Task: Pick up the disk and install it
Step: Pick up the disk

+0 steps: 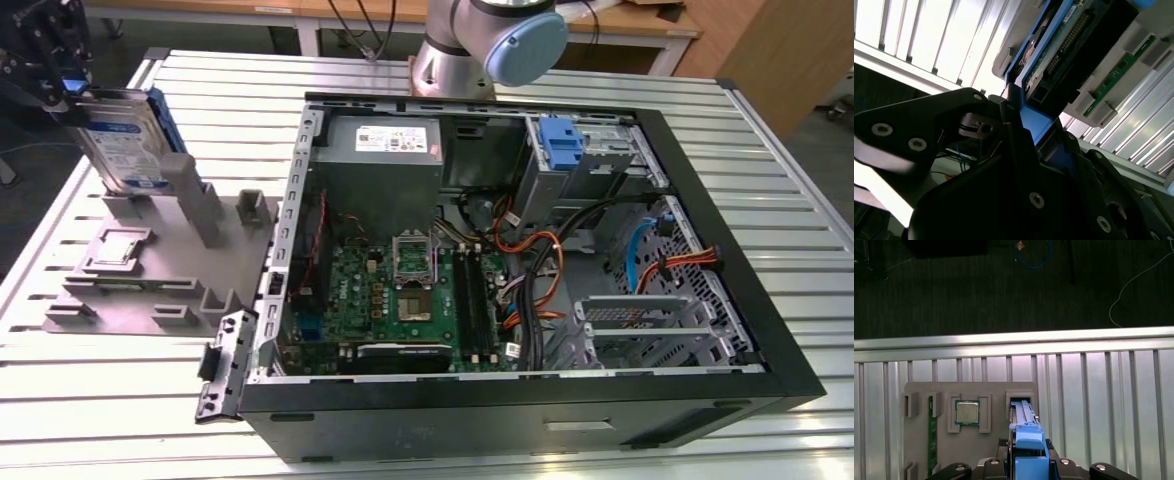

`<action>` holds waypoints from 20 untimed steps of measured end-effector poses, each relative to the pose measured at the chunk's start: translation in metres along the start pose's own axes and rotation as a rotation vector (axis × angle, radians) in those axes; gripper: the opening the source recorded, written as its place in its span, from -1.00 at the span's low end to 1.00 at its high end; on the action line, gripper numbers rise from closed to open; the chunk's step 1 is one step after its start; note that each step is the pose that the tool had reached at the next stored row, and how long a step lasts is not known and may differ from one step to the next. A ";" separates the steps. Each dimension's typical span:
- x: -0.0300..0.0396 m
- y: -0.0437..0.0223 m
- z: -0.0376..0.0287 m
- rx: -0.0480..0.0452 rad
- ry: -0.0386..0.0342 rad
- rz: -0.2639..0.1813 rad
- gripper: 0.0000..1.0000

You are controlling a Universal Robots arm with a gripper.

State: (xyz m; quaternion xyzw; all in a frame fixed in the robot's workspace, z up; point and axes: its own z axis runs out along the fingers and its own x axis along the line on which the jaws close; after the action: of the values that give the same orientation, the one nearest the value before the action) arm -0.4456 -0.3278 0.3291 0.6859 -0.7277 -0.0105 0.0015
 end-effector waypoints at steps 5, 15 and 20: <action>0.0000 0.0000 -0.0004 -0.0003 0.0001 0.000 -0.27; -0.0001 0.0001 -0.0046 -0.0003 0.0002 0.000 -0.27; -0.0001 0.0001 -0.0074 -0.0002 0.0001 0.000 -0.27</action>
State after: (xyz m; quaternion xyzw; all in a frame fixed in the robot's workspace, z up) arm -0.4456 -0.3278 0.3365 0.6859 -0.7276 -0.0105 0.0016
